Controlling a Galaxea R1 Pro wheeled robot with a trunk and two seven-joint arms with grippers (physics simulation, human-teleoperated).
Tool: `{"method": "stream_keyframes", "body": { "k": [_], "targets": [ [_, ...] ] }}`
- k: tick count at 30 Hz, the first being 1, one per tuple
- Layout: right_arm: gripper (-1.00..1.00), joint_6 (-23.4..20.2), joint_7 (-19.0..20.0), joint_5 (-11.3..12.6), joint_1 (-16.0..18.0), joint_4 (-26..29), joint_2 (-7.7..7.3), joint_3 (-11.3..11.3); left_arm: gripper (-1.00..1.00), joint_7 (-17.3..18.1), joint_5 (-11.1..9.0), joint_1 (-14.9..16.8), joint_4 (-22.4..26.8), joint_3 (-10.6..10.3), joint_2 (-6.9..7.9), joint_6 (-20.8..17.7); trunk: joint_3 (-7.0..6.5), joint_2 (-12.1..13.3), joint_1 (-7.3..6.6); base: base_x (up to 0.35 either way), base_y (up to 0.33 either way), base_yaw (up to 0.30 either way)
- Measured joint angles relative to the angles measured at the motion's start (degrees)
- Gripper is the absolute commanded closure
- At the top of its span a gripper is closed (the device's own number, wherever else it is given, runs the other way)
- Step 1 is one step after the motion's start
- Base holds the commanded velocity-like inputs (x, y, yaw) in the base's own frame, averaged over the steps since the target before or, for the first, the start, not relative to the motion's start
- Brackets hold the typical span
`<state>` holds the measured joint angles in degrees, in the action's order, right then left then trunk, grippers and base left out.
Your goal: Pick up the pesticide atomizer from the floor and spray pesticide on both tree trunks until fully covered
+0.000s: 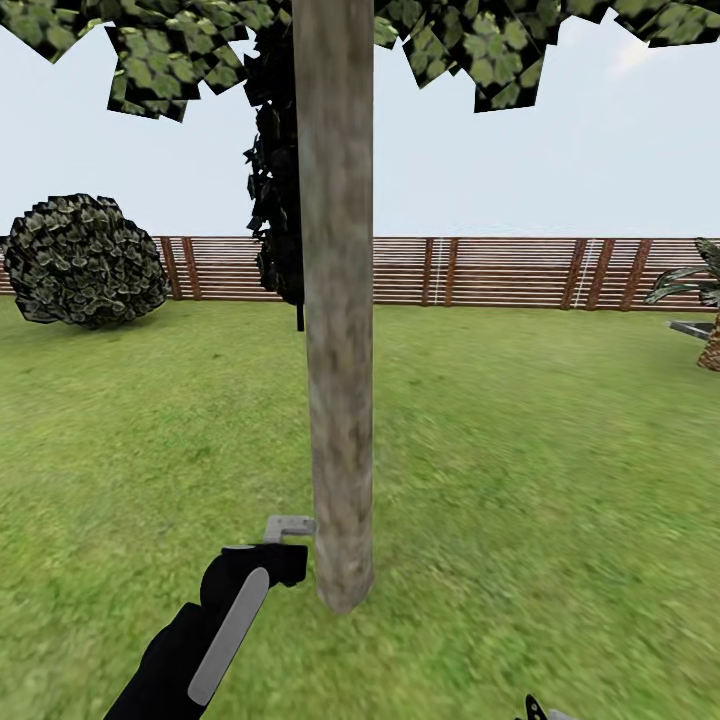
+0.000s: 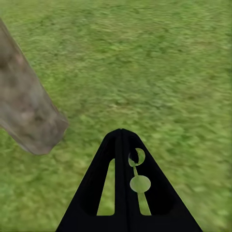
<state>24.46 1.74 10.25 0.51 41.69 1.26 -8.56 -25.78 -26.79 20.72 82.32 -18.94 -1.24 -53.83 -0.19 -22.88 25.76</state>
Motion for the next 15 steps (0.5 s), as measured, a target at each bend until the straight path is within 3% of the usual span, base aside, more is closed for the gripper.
{"method": "stream_keyframes", "body": {
  "k": [15],
  "targets": [
    [1.00, 0.0, 0.1, -0.2, 0.0, -0.2, 0.02, 0.1, 1.00, 2.1, 0.5, 1.2, -0.8, -0.1, -0.55, -1.0, 0.00, 0.0, 0.00, 0.001, 0.000, 0.000]
  ]
}}
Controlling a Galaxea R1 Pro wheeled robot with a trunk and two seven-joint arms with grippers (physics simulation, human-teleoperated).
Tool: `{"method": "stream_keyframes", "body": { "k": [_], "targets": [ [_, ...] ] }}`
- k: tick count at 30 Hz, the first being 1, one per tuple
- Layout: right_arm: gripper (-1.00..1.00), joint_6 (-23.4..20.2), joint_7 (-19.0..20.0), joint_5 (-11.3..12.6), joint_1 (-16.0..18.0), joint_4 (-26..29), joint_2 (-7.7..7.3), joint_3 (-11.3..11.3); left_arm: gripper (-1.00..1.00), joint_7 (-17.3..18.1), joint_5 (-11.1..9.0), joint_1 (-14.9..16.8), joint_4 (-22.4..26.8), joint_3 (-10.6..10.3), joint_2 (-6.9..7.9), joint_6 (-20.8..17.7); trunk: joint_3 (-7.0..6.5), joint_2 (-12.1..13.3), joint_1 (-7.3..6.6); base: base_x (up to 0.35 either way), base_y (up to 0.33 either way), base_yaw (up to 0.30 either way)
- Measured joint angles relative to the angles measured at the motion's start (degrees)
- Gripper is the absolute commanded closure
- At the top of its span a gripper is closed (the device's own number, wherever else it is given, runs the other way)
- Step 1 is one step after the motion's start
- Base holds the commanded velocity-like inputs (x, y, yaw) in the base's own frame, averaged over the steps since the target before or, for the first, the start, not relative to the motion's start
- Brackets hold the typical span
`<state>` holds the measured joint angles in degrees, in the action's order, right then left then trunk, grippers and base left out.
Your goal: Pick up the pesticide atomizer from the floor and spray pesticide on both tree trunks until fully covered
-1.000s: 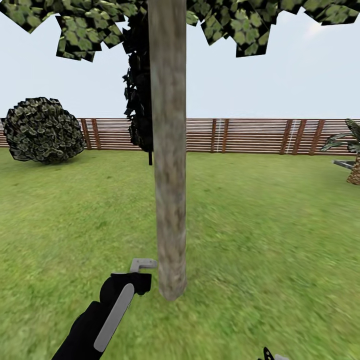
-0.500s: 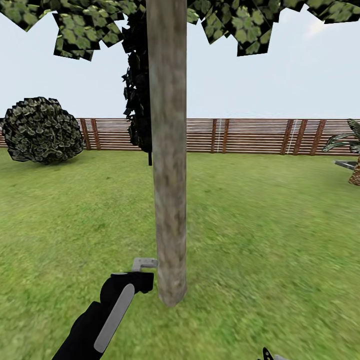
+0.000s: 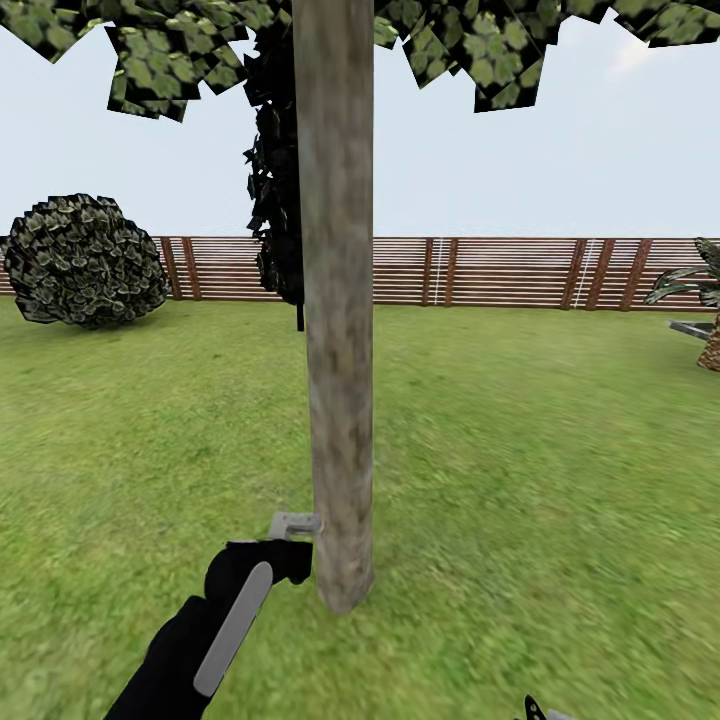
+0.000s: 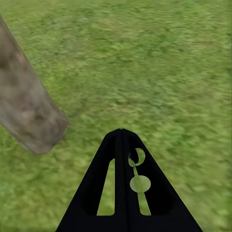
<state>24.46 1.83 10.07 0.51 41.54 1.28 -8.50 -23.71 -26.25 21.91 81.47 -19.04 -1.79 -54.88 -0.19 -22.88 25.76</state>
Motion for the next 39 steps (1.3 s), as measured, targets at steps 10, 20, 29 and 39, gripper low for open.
{"method": "stream_keyframes", "body": {
  "k": [10, 20, 29, 39],
  "targets": [
    [1.00, 0.0, 0.1, 0.0, 0.0, 0.0, 0.00, 0.0, 1.00, -0.2, -0.2, 5.9, -0.1, 0.2, -0.65, -4.8, 0.00, 0.0, 0.00, 0.000, 0.000, 0.000],
    [1.00, 0.0, 0.0, 0.0, 0.0, 0.0, 0.00, 1.3, 1.00, -0.3, -0.2, 13.6, -0.8, 0.3, -2.07, -5.0, 0.00, 0.0, 0.00, 0.000, 0.000, 0.000],
    [1.00, 0.0, 0.0, 0.0, 0.0, 0.0, 0.00, 1.6, 1.00, -0.1, -0.6, 18.2, 1.5, 0.2, -3.39, -5.0, 0.00, 0.0, 0.00, 0.000, 0.000, 0.000],
    [1.00, 0.0, 0.0, 0.1, 0.0, 0.0, 0.00, 1.7, 1.00, 0.1, -0.7, 19.9, 5.8, 0.2, -4.03, -5.0, 0.00, 0.0, 0.00, 0.000, 0.000, 0.000]
  ]
}}
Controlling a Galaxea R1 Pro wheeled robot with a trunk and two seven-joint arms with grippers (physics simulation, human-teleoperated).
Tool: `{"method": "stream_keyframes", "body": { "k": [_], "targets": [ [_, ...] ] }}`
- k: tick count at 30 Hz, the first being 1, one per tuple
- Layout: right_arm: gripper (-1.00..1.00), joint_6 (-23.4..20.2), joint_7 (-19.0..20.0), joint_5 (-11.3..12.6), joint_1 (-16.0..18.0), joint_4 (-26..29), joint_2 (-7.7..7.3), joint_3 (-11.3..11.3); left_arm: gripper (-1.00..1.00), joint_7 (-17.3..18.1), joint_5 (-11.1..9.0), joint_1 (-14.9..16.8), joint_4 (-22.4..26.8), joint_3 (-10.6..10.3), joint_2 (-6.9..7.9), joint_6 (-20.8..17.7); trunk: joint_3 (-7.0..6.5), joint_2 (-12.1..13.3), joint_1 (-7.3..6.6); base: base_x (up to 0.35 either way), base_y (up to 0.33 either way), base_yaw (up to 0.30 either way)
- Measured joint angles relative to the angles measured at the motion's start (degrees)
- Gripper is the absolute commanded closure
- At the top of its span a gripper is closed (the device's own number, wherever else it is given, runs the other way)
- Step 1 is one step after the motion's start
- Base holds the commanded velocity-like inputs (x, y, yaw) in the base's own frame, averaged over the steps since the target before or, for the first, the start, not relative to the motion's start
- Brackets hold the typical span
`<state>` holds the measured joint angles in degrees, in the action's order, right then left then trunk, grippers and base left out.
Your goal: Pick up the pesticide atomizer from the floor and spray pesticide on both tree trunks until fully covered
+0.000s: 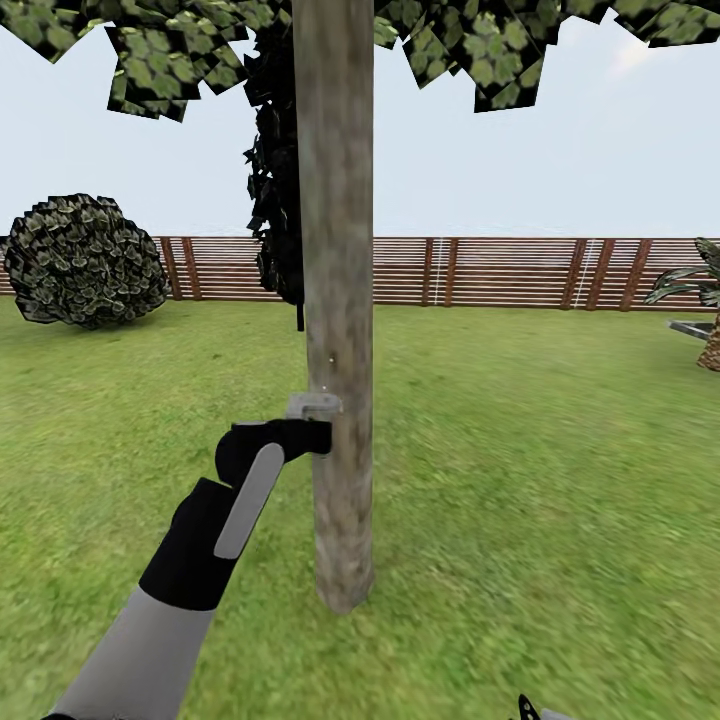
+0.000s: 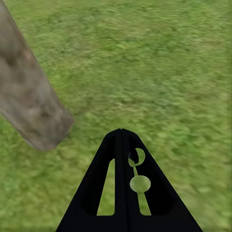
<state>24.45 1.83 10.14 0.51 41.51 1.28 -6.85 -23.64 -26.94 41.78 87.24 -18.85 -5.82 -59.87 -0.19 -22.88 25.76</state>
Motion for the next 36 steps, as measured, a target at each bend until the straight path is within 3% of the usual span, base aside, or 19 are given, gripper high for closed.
{"method": "stream_keyframes", "body": {
  "k": [14, 28, 36],
  "targets": [
    [1.00, 0.0, 0.0, 0.2, 0.0, -0.2, 0.00, 1.3, 1.00, 2.6, -0.1, 3.4, 0.9, 0.1, -0.32, 0.0, 0.00, 0.0, 0.00, 0.000, 0.000, 0.000],
    [1.00, 0.0, -0.1, 0.2, 0.0, -0.2, 0.00, 1.3, 1.00, 3.8, 0.0, 3.4, 0.9, 0.4, 0.02, 0.0, 0.00, 0.0, 0.02, -0.204, 0.000, 0.000],
    [1.00, 0.0, -0.1, 0.2, 0.0, -0.2, 0.00, 1.3, 1.00, 3.9, 0.0, 3.4, 0.7, 0.4, 0.03, 0.0, 0.00, 0.0, 0.00, -0.045, 0.000, 0.000]
  ]
}}
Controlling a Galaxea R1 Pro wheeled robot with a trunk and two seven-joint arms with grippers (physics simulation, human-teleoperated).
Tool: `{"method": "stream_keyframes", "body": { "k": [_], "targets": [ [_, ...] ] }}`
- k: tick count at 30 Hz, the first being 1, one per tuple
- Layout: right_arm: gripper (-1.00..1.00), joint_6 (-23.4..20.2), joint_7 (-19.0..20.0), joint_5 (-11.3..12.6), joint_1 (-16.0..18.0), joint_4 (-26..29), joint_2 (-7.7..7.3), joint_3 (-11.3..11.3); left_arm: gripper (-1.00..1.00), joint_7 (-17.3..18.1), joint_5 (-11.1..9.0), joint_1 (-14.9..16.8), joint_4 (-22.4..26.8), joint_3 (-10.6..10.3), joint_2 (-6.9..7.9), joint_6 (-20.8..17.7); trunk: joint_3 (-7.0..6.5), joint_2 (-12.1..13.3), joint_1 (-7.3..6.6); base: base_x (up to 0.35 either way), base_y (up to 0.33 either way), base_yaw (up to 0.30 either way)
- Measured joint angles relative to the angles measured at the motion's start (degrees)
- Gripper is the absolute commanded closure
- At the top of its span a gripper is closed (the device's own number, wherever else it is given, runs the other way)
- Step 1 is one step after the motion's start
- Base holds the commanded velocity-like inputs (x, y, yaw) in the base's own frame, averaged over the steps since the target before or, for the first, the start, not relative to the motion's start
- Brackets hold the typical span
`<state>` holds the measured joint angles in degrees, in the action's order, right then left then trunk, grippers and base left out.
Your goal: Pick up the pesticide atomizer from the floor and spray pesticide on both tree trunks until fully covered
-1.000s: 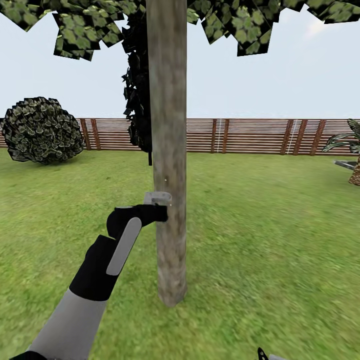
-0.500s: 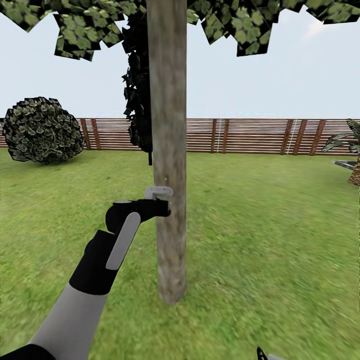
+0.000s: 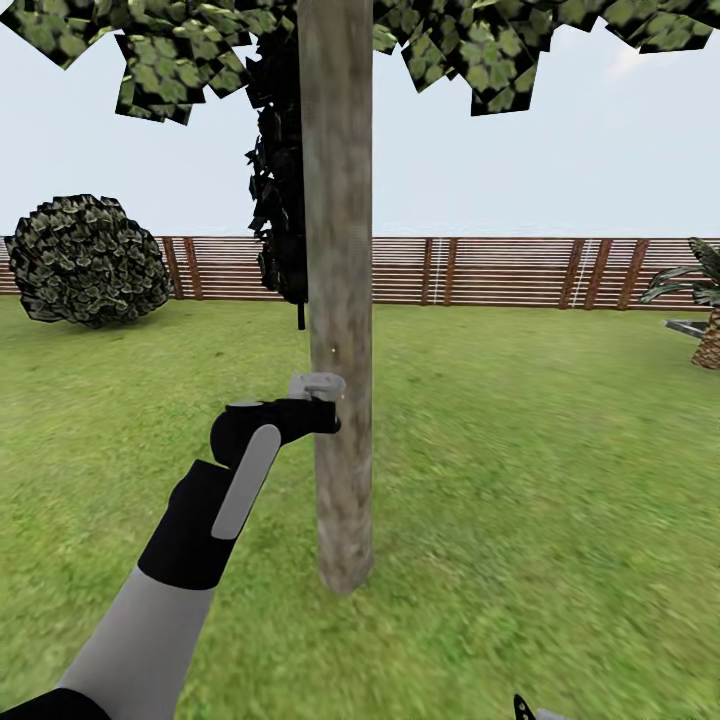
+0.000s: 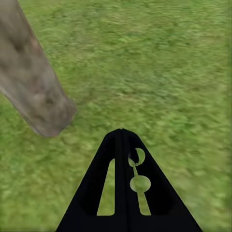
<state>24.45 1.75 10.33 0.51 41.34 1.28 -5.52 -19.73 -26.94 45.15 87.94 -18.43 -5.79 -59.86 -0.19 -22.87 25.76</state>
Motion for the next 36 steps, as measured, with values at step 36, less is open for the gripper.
{"method": "stream_keyframes", "body": {
  "k": [36],
  "targets": [
    [1.00, 0.0, 0.1, 0.0, 0.0, 0.0, 0.07, 0.1, 1.00, -7.2, -9.0, 17.2, -27.5, 0.2, 0.10, 0.0, 0.00, 0.0, 0.00, -0.001, 0.000, 0.000]
  ]
}}
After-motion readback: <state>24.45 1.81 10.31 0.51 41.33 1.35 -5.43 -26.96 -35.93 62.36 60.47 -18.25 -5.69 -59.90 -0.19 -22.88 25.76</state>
